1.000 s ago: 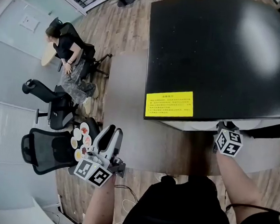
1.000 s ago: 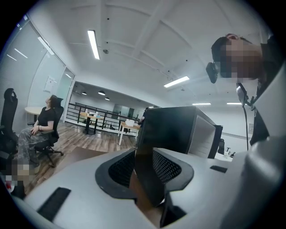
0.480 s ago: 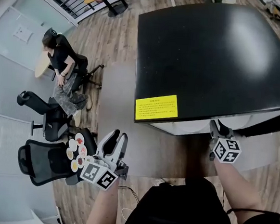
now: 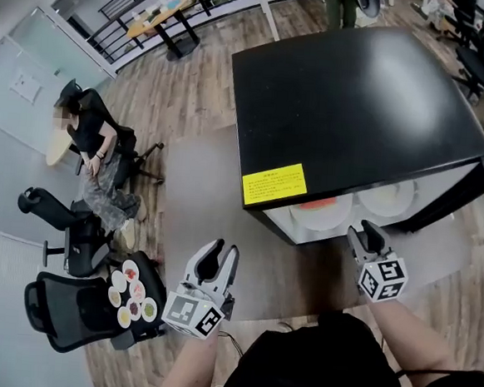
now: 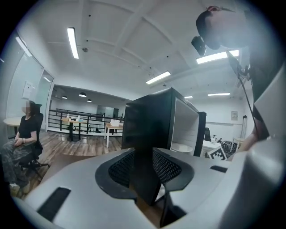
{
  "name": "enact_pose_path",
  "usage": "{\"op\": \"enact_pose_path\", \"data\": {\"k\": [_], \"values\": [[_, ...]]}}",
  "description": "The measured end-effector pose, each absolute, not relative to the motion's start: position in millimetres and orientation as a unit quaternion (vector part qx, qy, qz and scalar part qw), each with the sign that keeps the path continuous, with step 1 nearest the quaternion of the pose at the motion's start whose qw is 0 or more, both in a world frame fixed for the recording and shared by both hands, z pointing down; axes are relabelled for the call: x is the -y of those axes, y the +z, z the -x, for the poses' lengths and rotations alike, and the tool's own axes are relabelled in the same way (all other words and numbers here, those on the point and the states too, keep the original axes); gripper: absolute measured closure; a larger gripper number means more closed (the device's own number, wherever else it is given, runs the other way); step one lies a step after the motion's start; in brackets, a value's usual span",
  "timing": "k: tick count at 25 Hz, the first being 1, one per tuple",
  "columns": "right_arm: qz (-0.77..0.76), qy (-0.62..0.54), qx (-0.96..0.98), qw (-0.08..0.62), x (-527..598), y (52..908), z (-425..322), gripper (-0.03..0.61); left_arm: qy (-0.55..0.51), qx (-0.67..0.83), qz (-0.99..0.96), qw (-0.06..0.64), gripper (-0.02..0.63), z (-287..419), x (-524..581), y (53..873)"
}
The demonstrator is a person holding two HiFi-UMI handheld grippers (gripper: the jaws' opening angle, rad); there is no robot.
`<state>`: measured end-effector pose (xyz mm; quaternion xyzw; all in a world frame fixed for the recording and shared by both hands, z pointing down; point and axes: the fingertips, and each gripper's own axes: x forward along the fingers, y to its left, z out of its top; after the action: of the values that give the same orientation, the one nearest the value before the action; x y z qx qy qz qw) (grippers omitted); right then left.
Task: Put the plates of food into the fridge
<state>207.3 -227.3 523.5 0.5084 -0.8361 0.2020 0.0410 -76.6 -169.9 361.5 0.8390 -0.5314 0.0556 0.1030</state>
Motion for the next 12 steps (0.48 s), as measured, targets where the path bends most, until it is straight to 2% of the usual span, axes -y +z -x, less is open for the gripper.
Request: {"op": "enact_pose_path", "data": {"k": [12], "values": [[-0.524,0.104,0.844,0.039,191.5,422.1,-192.6,0.419,0.034,0.504,-0.86,0.071,0.48,48.9,177.4,347.4]]}}
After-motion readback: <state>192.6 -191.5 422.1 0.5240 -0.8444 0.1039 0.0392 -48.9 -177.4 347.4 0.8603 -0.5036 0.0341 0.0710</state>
